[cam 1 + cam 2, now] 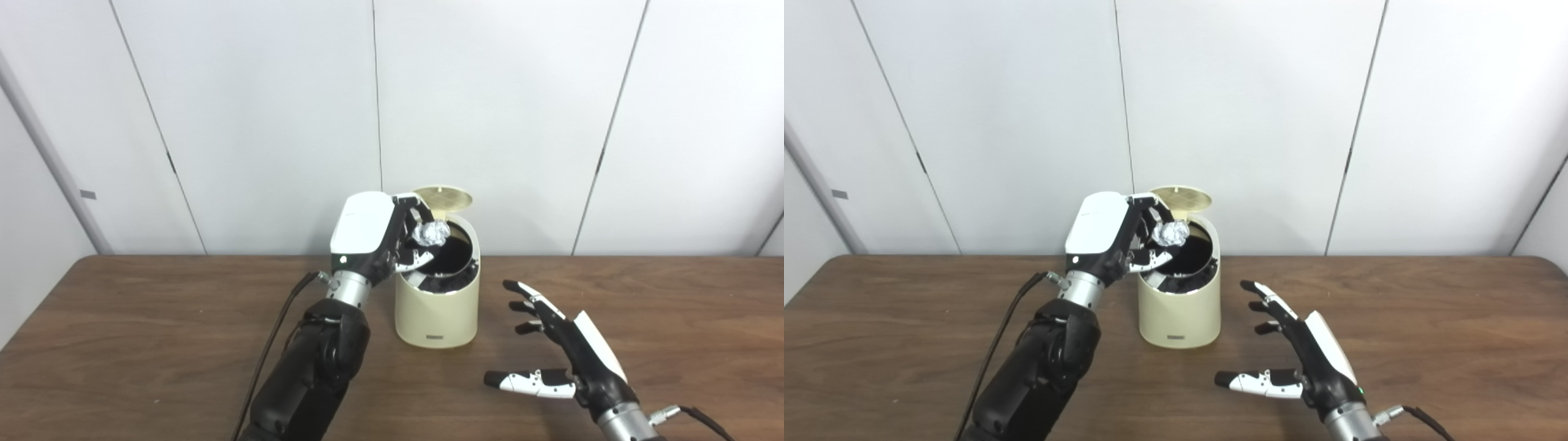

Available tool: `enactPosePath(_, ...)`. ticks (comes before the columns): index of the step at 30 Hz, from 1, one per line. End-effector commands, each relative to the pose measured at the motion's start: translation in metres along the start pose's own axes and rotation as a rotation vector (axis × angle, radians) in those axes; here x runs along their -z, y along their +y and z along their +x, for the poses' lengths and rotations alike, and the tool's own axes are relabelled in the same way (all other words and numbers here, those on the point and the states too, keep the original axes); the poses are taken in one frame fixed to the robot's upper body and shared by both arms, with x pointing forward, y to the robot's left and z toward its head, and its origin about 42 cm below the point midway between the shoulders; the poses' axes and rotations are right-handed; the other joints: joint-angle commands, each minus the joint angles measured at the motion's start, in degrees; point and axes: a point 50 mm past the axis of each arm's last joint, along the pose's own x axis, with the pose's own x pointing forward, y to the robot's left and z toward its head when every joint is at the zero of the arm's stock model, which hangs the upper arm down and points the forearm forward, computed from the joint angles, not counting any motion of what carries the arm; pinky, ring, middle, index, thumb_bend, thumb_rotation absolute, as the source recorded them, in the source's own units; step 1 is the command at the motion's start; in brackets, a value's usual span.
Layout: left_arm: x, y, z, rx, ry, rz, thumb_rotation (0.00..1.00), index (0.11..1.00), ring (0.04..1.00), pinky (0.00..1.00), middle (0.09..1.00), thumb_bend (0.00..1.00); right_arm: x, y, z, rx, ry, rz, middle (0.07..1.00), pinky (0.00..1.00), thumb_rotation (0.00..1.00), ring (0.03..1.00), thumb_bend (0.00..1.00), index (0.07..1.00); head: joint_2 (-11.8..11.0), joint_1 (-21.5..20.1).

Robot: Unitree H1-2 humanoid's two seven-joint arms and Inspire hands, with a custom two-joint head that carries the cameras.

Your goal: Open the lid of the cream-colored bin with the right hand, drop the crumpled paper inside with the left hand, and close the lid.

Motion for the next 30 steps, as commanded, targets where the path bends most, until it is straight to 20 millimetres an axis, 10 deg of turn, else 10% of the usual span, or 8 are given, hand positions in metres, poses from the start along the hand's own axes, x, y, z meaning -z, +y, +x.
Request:
enactPosePath(1, -0.013, 0.013, 0.016, -0.034, -0.054, 0.01, 0.0, 0.526, 0.524, 0.52, 0.471, 0.52, -0.014, -0.01, 0.007, 0.053, -0.067, 0.001, 0.933, 0.71, 0.28, 0.857, 0.7, 0.904, 0.1, 0.0)
enactPosePath(7, -0.012, 0.014, 0.015, -0.032, -0.067, 0.029, 0.12, 0.698, 0.607, 0.62, 0.607, 0.87, -0.015, -0.01, 0.006, 0.052, -0.066, -0.007, 0.933, 0.7, 0.29, 0.857, 0.7, 0.901, 0.3, 0.4)
enactPosePath(30, -0.009, 0.027, -0.001, -0.088, -0.084, -0.015, 0.12, 0.633, 0.575, 0.57, 0.573, 0.82, -0.017, -0.008, 0.009, 0.053, -0.076, 0.002, 0.932, 0.72, 0.29, 0.851, 0.71, 0.898, 0.3, 1.2)
